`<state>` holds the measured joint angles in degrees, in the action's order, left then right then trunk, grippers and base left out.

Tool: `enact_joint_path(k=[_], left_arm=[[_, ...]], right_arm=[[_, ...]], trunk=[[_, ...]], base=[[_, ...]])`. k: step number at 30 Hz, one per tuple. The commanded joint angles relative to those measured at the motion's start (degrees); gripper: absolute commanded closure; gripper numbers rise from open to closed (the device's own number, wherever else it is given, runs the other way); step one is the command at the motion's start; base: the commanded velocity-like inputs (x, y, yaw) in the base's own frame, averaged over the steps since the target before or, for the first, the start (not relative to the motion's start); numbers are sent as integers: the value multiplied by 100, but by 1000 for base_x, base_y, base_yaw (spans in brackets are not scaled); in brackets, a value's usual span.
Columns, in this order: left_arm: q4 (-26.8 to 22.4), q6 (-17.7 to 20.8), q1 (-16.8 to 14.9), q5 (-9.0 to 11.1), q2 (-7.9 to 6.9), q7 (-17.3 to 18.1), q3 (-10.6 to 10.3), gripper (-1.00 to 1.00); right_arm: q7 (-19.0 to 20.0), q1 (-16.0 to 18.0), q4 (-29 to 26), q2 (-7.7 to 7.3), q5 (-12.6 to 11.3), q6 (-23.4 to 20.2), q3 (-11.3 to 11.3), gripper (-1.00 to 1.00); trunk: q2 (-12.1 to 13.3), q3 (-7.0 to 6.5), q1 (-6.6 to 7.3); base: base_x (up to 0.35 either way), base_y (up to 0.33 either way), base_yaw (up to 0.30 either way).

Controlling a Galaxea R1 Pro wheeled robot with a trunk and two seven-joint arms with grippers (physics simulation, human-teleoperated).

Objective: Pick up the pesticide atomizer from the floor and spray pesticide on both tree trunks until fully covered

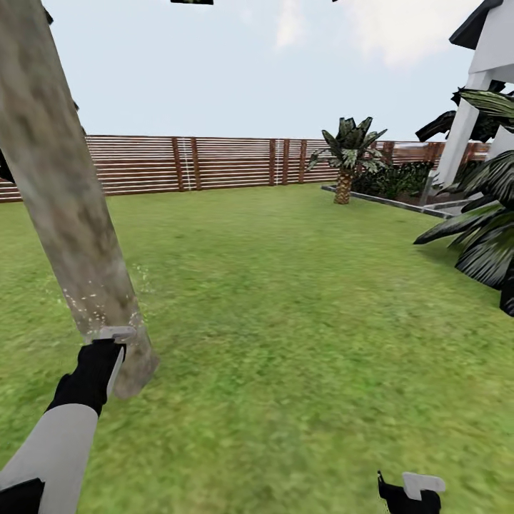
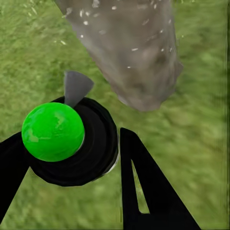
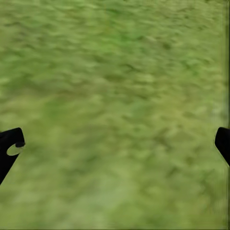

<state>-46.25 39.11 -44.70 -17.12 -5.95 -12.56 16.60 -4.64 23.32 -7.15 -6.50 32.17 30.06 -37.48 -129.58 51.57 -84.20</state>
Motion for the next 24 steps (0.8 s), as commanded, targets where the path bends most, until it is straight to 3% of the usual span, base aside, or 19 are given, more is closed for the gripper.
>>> enact_joint_path(k=[1, 24], left_arm=[[-7, 27, -4, -2, -1, -9, 1, 100], [81, 18, 176, -25, -84, -19, 31, 100]], right_arm=[[-39, 5, 12, -1, 61, 17, -22, -100], [-37, 5, 12, -1, 61, 17, -22, -100]], trunk=[[-2, 6, -1], [-2, 6, -1]], base=[[167, -301, 29], [174, -301, 261]])
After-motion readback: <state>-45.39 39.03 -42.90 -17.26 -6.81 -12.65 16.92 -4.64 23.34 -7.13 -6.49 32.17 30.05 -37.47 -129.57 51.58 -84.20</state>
